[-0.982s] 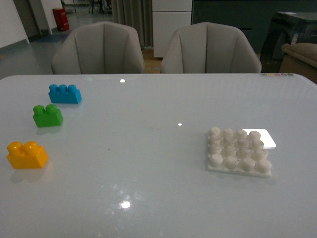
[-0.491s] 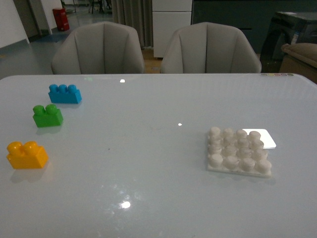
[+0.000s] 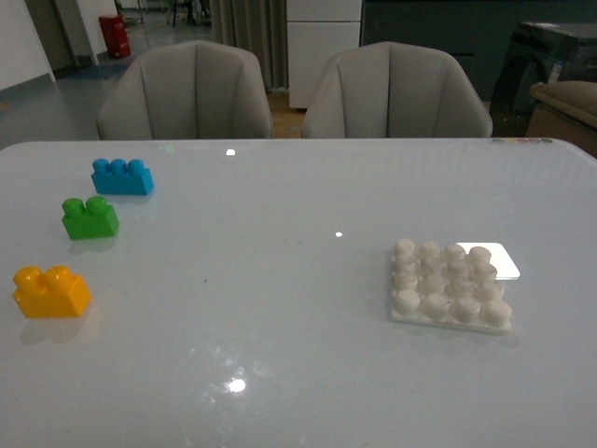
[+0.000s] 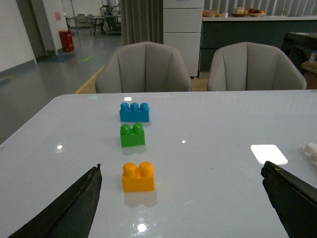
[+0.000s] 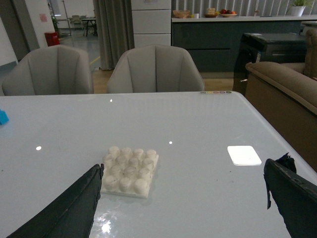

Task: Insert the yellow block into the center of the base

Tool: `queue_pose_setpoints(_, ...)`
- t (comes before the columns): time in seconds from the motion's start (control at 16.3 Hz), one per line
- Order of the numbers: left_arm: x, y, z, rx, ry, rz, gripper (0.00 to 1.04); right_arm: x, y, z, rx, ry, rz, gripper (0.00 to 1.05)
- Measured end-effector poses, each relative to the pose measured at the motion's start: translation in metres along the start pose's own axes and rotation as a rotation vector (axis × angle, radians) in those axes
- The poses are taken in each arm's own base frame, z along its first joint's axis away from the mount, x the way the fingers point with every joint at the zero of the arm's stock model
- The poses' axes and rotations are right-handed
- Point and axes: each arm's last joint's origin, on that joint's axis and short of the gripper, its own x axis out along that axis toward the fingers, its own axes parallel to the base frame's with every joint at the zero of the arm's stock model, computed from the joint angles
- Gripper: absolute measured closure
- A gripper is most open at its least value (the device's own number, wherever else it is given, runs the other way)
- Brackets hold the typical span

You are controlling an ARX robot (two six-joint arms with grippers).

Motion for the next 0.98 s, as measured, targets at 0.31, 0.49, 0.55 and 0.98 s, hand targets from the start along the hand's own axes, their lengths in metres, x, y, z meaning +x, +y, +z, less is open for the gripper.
queue_pose_setpoints(0.31, 0.0, 0.0, 0.0, 0.0, 0.0, 0.0, 0.07, 0.0, 0.0, 0.0, 0.0, 0.0, 0.0, 0.06)
queue_pose_setpoints(0.49, 0.0, 0.0, 0.0, 0.0, 0.0, 0.0, 0.07, 0.0, 0.0, -0.001, 0.004, 0.011, -0.009, 0.06)
queue_pose_setpoints(0.55, 0.0, 0.0, 0.0, 0.0, 0.0, 0.0, 0.07, 0.001, -0.001, -0.003, 0.017, 0.055, -0.057, 0.06)
queue_pose_setpoints(0.98, 0.0, 0.0, 0.0, 0.0, 0.0, 0.0, 0.07, 0.056, -0.028, 0.076, 0.051, -0.076, -0.111, 0.06)
